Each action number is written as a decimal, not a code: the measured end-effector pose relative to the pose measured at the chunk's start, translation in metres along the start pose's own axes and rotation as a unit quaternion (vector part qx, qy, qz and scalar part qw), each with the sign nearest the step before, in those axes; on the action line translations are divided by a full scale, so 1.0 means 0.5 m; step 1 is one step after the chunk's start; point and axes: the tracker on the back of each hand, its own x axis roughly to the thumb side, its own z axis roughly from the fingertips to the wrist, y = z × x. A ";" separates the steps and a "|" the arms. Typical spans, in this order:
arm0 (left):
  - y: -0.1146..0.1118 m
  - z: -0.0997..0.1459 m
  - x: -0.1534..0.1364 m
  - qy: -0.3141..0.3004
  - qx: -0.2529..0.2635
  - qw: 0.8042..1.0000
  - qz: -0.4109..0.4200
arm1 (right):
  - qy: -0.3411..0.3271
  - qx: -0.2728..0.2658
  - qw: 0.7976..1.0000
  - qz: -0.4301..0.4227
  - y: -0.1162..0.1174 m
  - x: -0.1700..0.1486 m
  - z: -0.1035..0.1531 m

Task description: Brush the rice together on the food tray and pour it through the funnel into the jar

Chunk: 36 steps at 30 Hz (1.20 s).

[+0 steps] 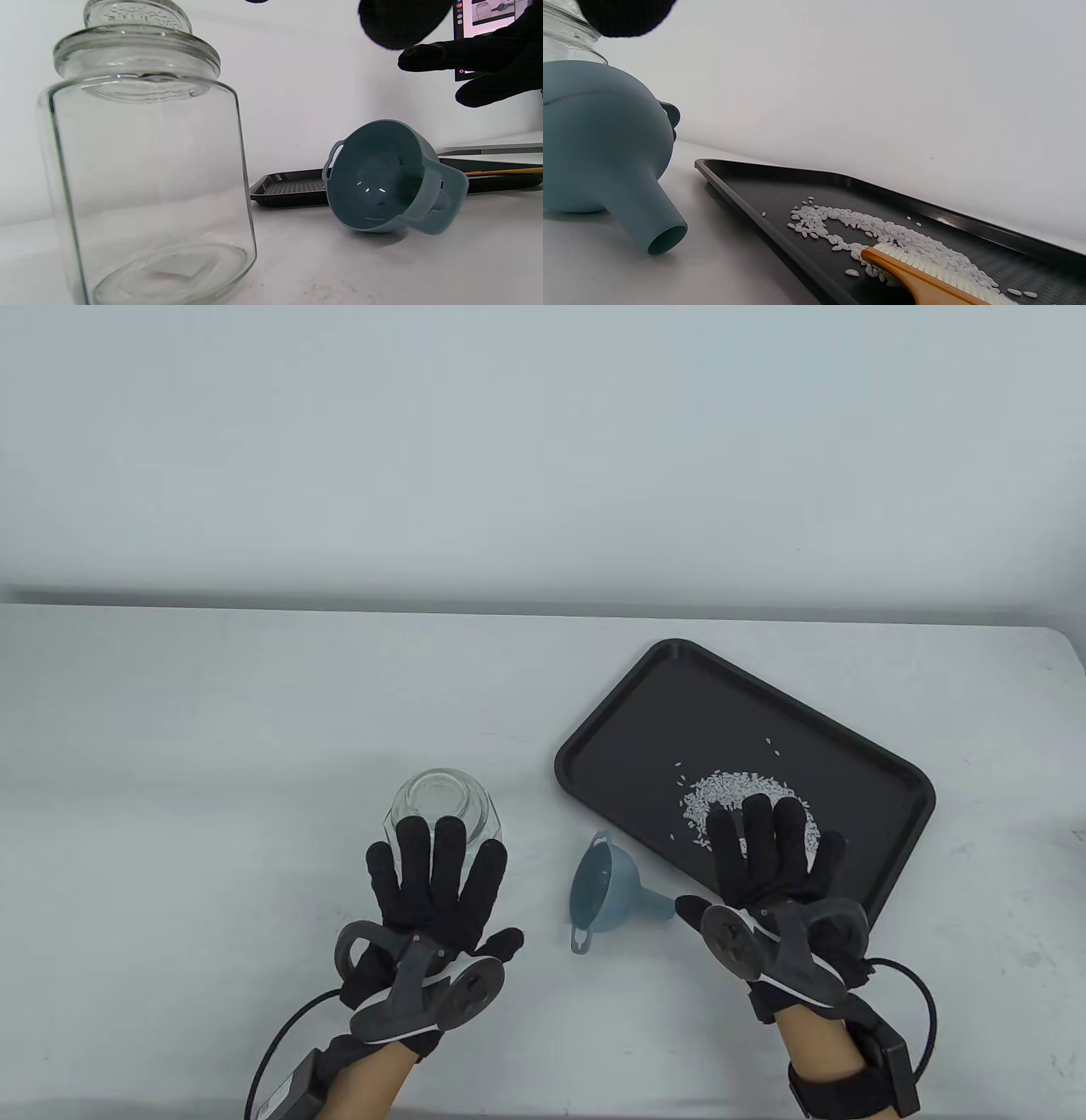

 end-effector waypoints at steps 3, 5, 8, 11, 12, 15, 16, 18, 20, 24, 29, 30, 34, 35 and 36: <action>0.000 -0.001 0.000 0.000 -0.003 1.000 0.000 | 0.001 0.004 1.000 -0.002 0.001 -0.001 -0.001; 0.000 0.000 -0.001 0.002 -0.003 1.000 0.003 | 0.002 0.006 1.000 -0.002 0.000 -0.001 -0.001; 0.003 0.000 -0.002 0.002 0.002 1.000 0.004 | 0.004 0.008 1.000 -0.004 0.000 -0.002 -0.001; 0.002 0.000 -0.003 0.001 0.005 1.000 0.006 | 0.005 0.007 1.000 -0.005 0.001 -0.004 -0.001; 0.003 0.000 -0.003 0.001 0.006 1.000 0.007 | 0.005 0.007 1.000 -0.006 0.001 -0.004 -0.002; 0.001 0.001 -0.003 0.001 0.006 1.000 0.007 | 0.006 0.010 1.000 -0.006 0.002 -0.005 -0.002; 0.001 0.001 -0.003 0.001 0.006 1.000 0.006 | 0.007 0.010 1.000 -0.006 0.002 -0.005 -0.002; 0.001 0.001 -0.002 0.001 0.007 1.000 0.005 | 0.007 0.009 1.000 -0.006 0.001 -0.005 -0.002; 0.002 0.000 -0.002 0.000 0.009 1.000 0.004 | 0.007 0.007 1.000 -0.007 0.002 -0.006 -0.002; 0.006 -0.003 -0.009 -0.007 0.042 0.999 0.019 | 0.008 0.008 1.000 -0.008 0.002 -0.007 -0.002; 0.026 -0.018 -0.038 0.024 0.095 0.993 0.070 | 0.011 0.005 1.000 -0.009 0.002 -0.009 -0.002; 0.029 -0.023 -0.044 0.032 0.098 0.992 0.074 | 0.011 0.005 1.000 -0.009 0.002 -0.009 -0.002; 0.031 -0.052 -0.086 0.079 0.093 0.987 0.107 | 0.010 0.008 1.000 -0.009 0.002 -0.009 -0.002; 0.029 -0.059 -0.096 0.090 0.090 0.985 0.119 | 0.010 0.008 1.000 -0.010 0.002 -0.009 -0.002; 0.028 -0.064 -0.102 0.098 0.086 0.983 0.128 | 0.010 0.008 1.000 -0.012 0.002 -0.009 -0.002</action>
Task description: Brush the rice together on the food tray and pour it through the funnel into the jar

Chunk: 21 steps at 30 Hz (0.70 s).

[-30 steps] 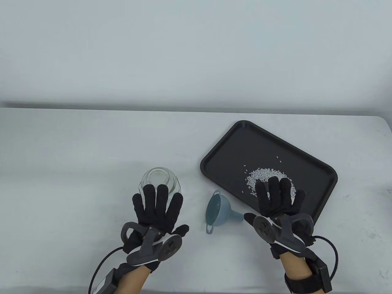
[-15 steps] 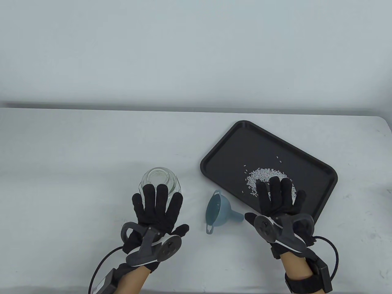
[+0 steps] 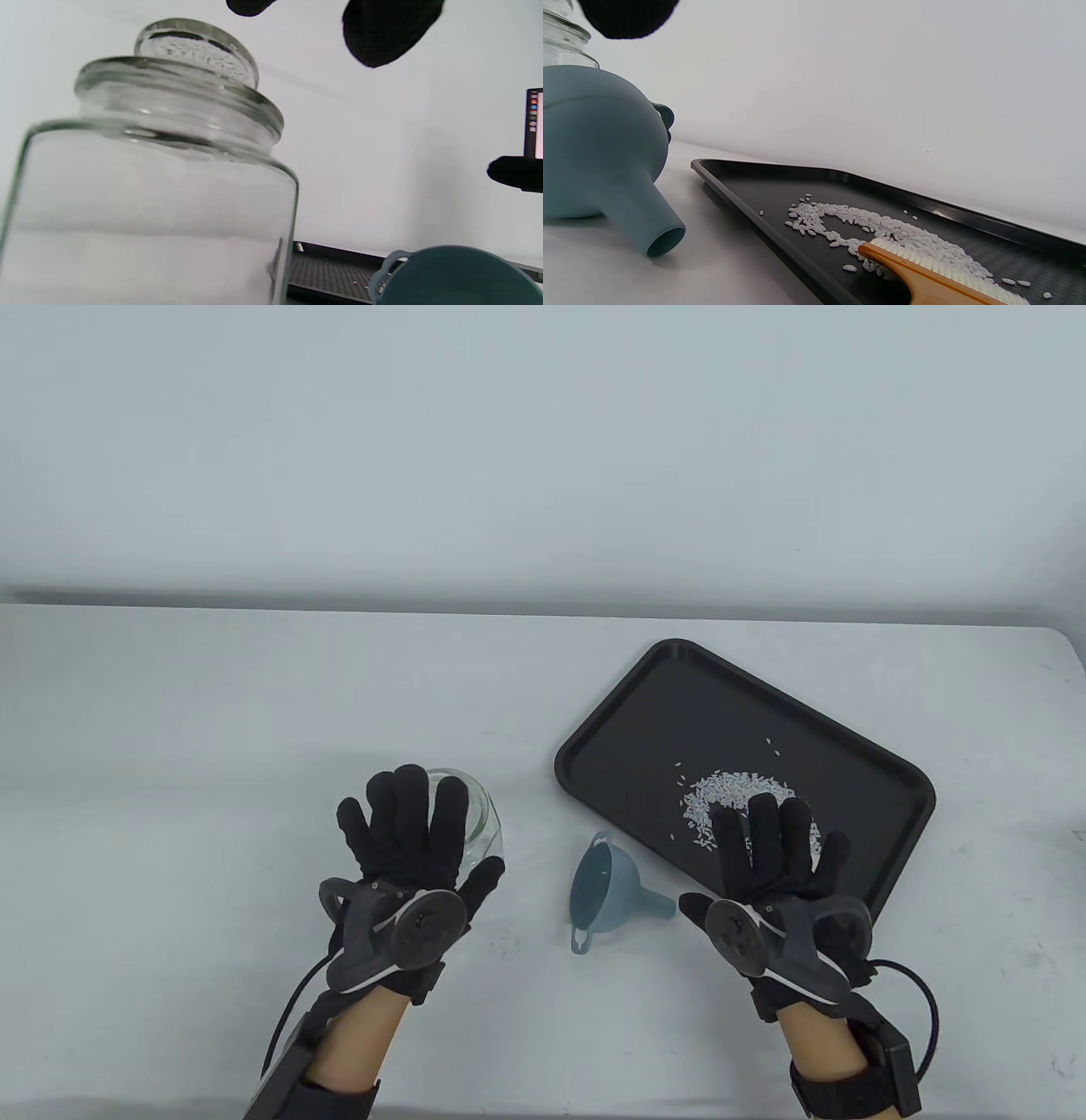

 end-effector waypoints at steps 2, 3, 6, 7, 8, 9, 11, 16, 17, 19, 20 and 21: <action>-0.004 -0.016 -0.013 0.024 -0.010 0.999 0.029 | 0.000 -0.001 1.000 0.000 0.000 -0.001 0.000; -0.006 -0.023 -0.018 0.031 -0.014 0.999 0.041 | 0.000 -0.001 1.000 -0.001 0.000 -0.001 0.000; -0.012 -0.037 -0.023 0.046 -0.029 0.997 0.048 | 0.001 0.000 1.000 -0.007 0.001 -0.003 0.000; -0.016 -0.042 -0.024 0.050 -0.035 0.997 0.043 | 0.001 0.000 1.000 -0.008 0.001 -0.004 0.000; -0.018 -0.044 -0.024 0.052 -0.037 0.997 0.040 | 0.002 0.001 1.000 -0.009 0.002 -0.004 -0.001; -0.022 -0.047 -0.025 0.056 -0.039 0.997 0.037 | 0.002 0.002 1.000 -0.009 0.002 -0.005 0.000; -0.029 -0.052 -0.029 0.065 -0.048 0.996 0.040 | 0.003 0.003 1.000 -0.010 0.001 -0.005 0.000; -0.035 -0.057 -0.034 0.070 -0.036 0.996 0.029 | 0.003 0.006 1.000 -0.013 0.002 -0.007 -0.001; -0.036 -0.058 -0.034 0.072 -0.034 0.997 0.026 | 0.004 0.008 1.000 -0.014 0.002 -0.007 -0.001; -0.036 -0.060 -0.035 0.072 -0.023 0.997 0.021 | 0.004 0.009 1.000 -0.015 0.001 -0.008 -0.001; -0.036 -0.060 -0.036 0.072 -0.017 0.997 0.019 | 0.005 0.008 1.000 -0.015 0.001 -0.008 -0.001; -0.035 -0.060 -0.038 0.071 -0.008 0.997 0.017 | 0.005 0.008 1.000 -0.016 0.001 -0.008 -0.001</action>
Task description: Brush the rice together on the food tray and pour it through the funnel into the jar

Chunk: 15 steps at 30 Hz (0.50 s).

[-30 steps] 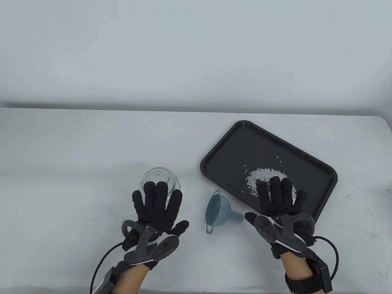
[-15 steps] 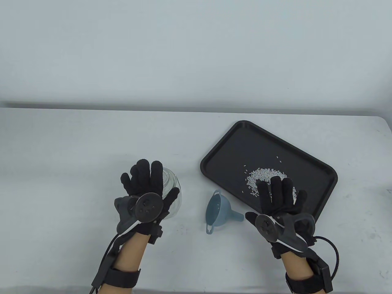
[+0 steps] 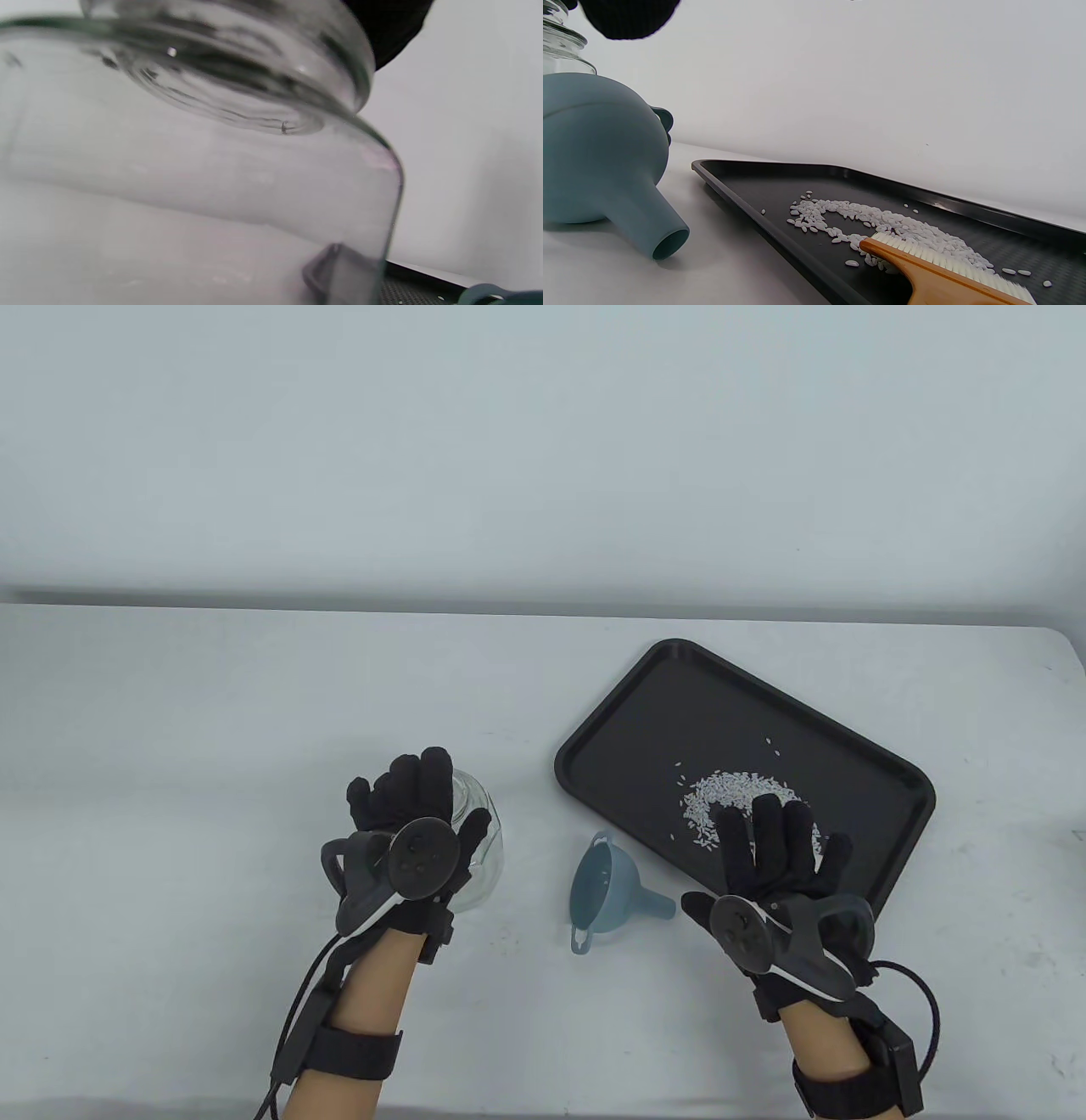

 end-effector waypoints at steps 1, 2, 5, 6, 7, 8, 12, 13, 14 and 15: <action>0.000 -0.001 -0.001 -0.002 0.002 1.000 0.002 | 0.000 0.000 1.000 -0.001 0.000 0.000 0.000; 0.000 -0.002 -0.002 -0.001 0.004 1.000 0.004 | 0.001 -0.001 1.000 -0.002 0.000 -0.001 0.000; 0.003 -0.005 -0.005 -0.002 0.015 1.000 0.015 | 0.001 -0.001 1.000 -0.003 0.001 -0.002 0.000; 0.003 -0.006 -0.005 -0.003 0.014 1.000 0.017 | 0.002 0.000 1.000 -0.003 0.001 -0.002 0.000; 0.004 -0.007 -0.005 -0.001 0.014 1.000 0.016 | 0.003 0.000 1.000 -0.002 0.001 -0.002 0.000; 0.005 -0.008 -0.005 -0.002 0.014 1.000 0.015 | 0.003 0.001 1.000 -0.002 0.000 -0.002 0.000; 0.008 -0.010 -0.004 -0.010 0.022 1.000 0.012 | 0.003 -0.004 1.000 -0.003 -0.001 -0.003 0.000; 0.011 -0.009 -0.003 -0.012 0.027 0.999 0.013 | 0.003 -0.005 1.000 -0.004 -0.001 -0.004 0.000; 0.016 -0.008 -0.003 -0.013 0.035 0.999 0.017 | 0.004 -0.005 1.000 -0.005 -0.001 -0.004 0.000; 0.023 -0.007 -0.002 -0.016 0.045 0.999 0.021 | 0.004 -0.006 1.000 -0.006 -0.001 -0.005 0.000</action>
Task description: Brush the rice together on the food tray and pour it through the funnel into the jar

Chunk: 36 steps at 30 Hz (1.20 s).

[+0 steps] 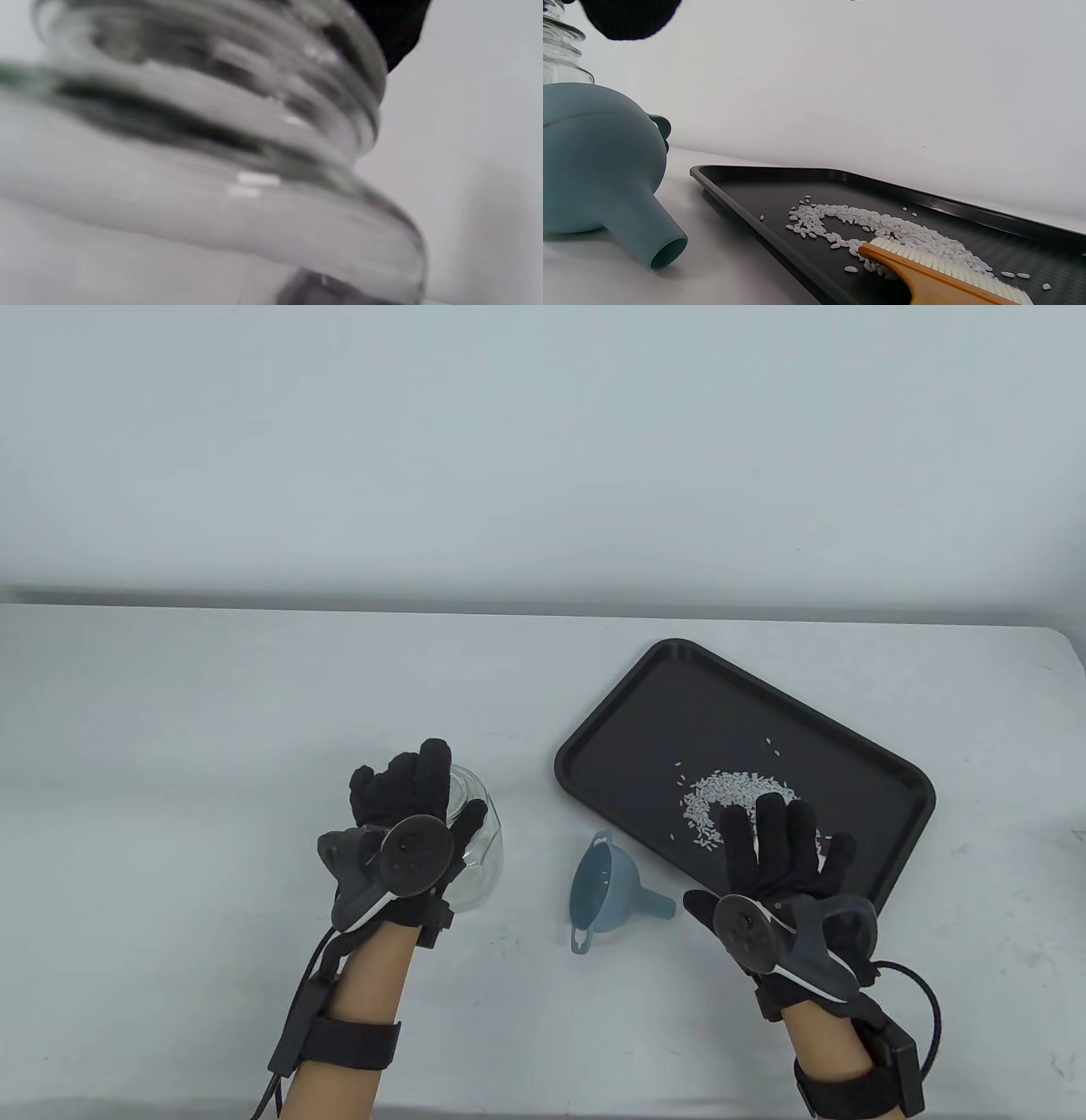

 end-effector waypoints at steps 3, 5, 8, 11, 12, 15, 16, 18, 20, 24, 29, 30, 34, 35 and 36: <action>0.030 0.010 -0.004 -0.003 0.037 0.999 0.024 | 0.001 0.001 1.000 0.001 0.000 0.000 0.001; 0.048 0.023 -0.013 -0.004 0.062 0.997 0.048 | 0.005 0.001 1.000 0.004 -0.001 -0.001 0.001; 0.070 0.052 -0.037 0.010 0.089 0.994 0.058 | 0.008 -0.003 1.000 0.004 -0.003 -0.002 0.002; 0.080 0.085 -0.076 0.036 0.111 0.992 0.057 | 0.010 -0.006 1.000 0.006 -0.004 -0.003 0.002; 0.080 0.091 -0.086 0.044 0.117 0.991 0.055 | 0.010 -0.006 1.000 0.006 -0.004 -0.003 0.002; 0.079 0.112 -0.130 0.086 0.119 0.988 0.058 | 0.011 -0.006 1.000 0.005 -0.004 -0.003 0.003; 0.075 0.119 -0.144 0.099 0.113 0.987 0.051 | 0.011 -0.006 1.000 0.005 -0.004 -0.004 0.003; 0.066 0.127 -0.166 0.116 0.099 0.988 0.031 | 0.010 -0.006 1.000 0.005 -0.003 -0.003 0.002; 0.051 0.134 -0.186 0.135 0.075 0.988 0.011 | 0.009 -0.002 1.000 0.008 0.000 -0.002 0.002; 0.014 0.143 -0.218 0.165 0.005 0.986 -0.011 | 0.007 0.004 1.000 0.011 0.005 0.001 0.001; -0.032 0.146 -0.240 0.190 -0.080 0.978 -0.035 | 0.003 0.010 1.000 0.017 0.010 0.005 0.000; -0.038 0.146 -0.243 0.194 -0.092 0.976 -0.035 | 0.002 0.012 1.000 0.017 0.011 0.005 0.000; -0.069 0.148 -0.257 0.211 -0.147 0.966 -0.038 | 0.002 0.019 1.000 0.018 0.014 0.005 -0.001; -0.071 0.148 -0.259 0.213 -0.155 0.964 -0.043 | 0.003 0.020 1.000 0.018 0.012 0.006 0.000; -0.073 0.149 -0.261 0.214 -0.162 0.962 -0.049 | 0.003 0.020 1.000 0.018 0.012 0.006 0.000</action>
